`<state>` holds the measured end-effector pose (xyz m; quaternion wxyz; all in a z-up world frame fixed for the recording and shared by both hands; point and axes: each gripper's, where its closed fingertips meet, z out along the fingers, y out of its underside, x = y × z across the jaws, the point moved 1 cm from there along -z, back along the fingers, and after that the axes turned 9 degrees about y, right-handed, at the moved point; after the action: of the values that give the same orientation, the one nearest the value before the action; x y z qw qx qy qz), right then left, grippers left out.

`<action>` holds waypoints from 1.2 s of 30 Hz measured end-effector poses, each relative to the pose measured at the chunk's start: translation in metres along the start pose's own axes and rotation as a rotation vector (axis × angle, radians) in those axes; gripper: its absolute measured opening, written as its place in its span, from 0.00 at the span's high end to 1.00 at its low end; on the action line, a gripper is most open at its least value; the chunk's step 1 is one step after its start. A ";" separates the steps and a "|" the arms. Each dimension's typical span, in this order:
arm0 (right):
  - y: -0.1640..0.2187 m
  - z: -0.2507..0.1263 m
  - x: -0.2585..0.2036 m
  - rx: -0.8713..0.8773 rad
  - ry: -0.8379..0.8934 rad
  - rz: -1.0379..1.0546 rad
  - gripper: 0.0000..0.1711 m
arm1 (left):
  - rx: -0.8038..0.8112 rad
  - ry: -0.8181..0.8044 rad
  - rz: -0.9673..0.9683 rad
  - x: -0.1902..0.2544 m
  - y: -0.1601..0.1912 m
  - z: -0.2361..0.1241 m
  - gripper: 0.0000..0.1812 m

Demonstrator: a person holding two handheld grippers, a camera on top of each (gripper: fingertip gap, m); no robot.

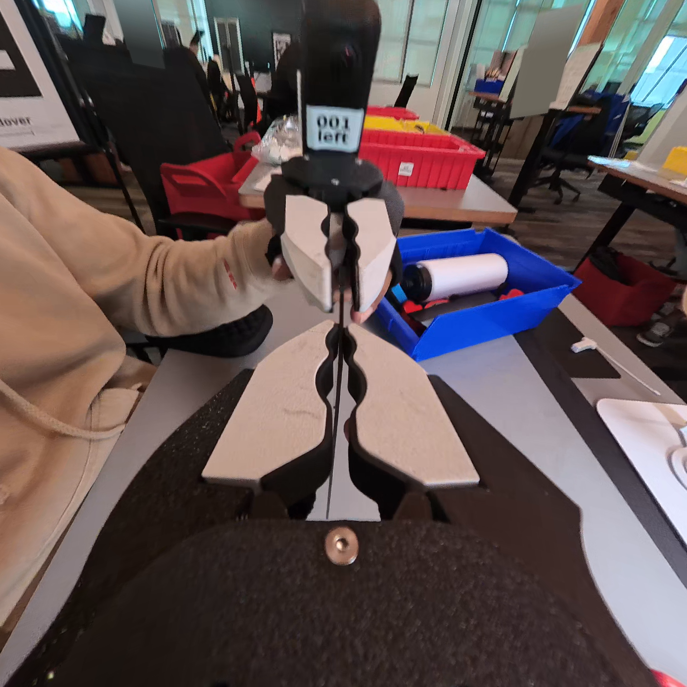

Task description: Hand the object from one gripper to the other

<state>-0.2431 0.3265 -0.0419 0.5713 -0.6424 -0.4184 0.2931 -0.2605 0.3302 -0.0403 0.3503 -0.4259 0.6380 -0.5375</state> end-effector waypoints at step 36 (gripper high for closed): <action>-0.055 -0.079 0.042 0.382 0.054 0.178 0.99 | 0.484 -0.008 -0.059 -0.020 -0.041 -0.037 0.98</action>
<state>-0.1666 0.3240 0.0301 0.6655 -0.5646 -0.2811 0.3991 -0.2790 0.3599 0.0065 0.4290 -0.3502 0.4762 -0.6831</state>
